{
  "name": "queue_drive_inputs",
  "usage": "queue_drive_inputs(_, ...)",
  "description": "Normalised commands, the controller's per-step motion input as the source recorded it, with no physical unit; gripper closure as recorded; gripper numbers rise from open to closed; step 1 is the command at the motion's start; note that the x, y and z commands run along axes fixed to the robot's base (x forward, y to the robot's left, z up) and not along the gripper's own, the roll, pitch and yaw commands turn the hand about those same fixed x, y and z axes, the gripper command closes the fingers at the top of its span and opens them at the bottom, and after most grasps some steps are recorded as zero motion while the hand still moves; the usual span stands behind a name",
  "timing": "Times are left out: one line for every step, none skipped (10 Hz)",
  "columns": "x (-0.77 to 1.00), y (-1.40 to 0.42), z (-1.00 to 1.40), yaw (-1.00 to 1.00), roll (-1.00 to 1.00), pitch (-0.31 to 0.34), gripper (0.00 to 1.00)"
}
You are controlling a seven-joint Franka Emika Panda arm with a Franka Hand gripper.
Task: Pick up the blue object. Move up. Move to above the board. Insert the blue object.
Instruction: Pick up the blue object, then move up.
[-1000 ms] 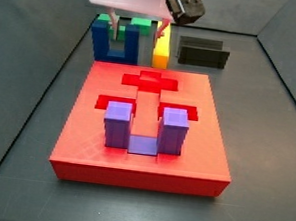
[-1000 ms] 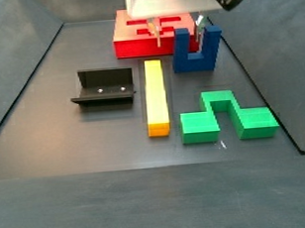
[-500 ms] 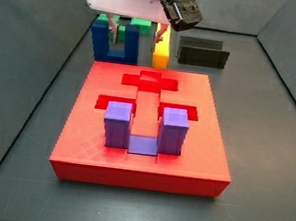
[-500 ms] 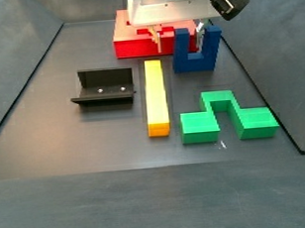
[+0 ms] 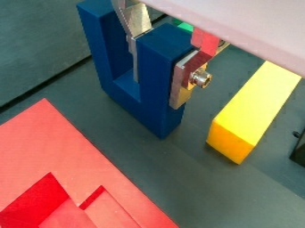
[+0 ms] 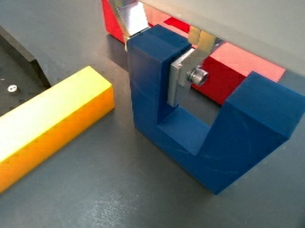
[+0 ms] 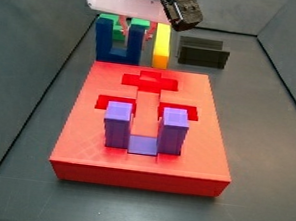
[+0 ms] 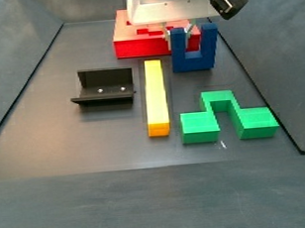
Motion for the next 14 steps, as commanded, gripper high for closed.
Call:
queue_drive_inputs(0.00, 0.00, 0.00, 0.00, 0.00, 0.000, 1.00)
queue_drive_inputs(0.00, 0.00, 0.00, 0.00, 0.00, 0.000, 1.00)
queue_drive_inputs(0.00, 0.00, 0.00, 0.00, 0.00, 0.000, 1.00)
queue_drive_inputs(0.00, 0.00, 0.00, 0.00, 0.00, 0.000, 1.00)
queue_drive_inputs(0.00, 0.00, 0.00, 0.00, 0.00, 0.000, 1.00)
queue_drive_inputs(0.00, 0.00, 0.00, 0.00, 0.00, 0.000, 1.00)
queue_drive_inputs(0.00, 0.00, 0.00, 0.00, 0.00, 0.000, 1.00)
queue_drive_inputs(0.00, 0.00, 0.00, 0.00, 0.00, 0.000, 1.00)
queue_drive_inputs(0.00, 0.00, 0.00, 0.00, 0.00, 0.000, 1.00)
queue_drive_inputs(0.00, 0.00, 0.00, 0.00, 0.00, 0.000, 1.00)
queue_drive_inputs(0.00, 0.00, 0.00, 0.00, 0.00, 0.000, 1.00)
queue_drive_inputs(0.00, 0.00, 0.00, 0.00, 0.00, 0.000, 1.00)
queue_drive_inputs(0.00, 0.00, 0.00, 0.00, 0.00, 0.000, 1.00)
queue_drive_inputs(0.00, 0.00, 0.83, 0.00, 0.00, 0.000, 1.00)
